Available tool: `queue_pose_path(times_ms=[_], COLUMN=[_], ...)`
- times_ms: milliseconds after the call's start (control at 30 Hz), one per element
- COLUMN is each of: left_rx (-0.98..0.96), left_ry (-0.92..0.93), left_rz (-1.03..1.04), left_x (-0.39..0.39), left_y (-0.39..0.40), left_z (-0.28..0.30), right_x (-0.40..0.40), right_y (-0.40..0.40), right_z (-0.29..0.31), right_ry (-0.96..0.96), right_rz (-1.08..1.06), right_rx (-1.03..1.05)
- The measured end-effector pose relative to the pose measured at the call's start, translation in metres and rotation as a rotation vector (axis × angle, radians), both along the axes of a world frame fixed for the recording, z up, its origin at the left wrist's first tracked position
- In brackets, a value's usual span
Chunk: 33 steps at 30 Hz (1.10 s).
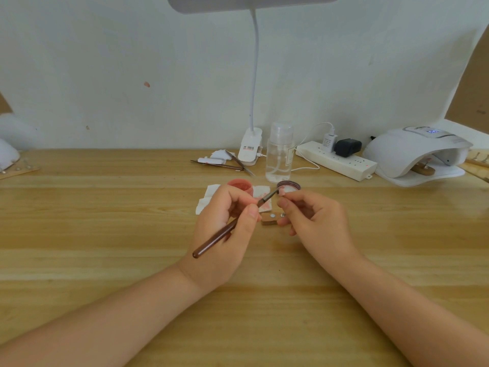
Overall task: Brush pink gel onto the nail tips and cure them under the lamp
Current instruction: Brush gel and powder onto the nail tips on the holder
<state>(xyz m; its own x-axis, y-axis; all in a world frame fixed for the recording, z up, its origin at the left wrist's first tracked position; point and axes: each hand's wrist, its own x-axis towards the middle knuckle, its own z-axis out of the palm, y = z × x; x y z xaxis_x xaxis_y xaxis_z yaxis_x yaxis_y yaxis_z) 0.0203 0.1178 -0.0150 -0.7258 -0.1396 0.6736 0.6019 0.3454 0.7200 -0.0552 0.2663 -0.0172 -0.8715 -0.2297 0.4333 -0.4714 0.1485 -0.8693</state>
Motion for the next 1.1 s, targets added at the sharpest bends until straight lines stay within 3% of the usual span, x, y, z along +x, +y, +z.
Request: queue_pose_path(times_ms=[300, 533, 767, 1100], left_rx=[-0.103, -0.035, -0.109, -0.073], left_ry=[0.021, 0.01, 0.014, 0.015], left_rz=[0.021, 0.024, 0.017, 0.013], left_x=[-0.0019, -0.0012, -0.0001, 0.0008], left_y=[-0.0024, -0.0036, -0.0018, 0.0005], left_z=[-0.001, -0.0015, 0.0005, 0.0024], right_x=[0.0003, 0.0022, 0.0016, 0.0014], right_y=[-0.0002, -0.0002, -0.0003, -0.0009], right_z=[0.0005, 0.0021, 0.002, 0.0029], right_ry=[0.006, 0.006, 0.021, 0.047], right_rz=[0.01, 0.011, 0.002, -0.008], right_rx=[-0.013, -0.012, -0.009, -0.017])
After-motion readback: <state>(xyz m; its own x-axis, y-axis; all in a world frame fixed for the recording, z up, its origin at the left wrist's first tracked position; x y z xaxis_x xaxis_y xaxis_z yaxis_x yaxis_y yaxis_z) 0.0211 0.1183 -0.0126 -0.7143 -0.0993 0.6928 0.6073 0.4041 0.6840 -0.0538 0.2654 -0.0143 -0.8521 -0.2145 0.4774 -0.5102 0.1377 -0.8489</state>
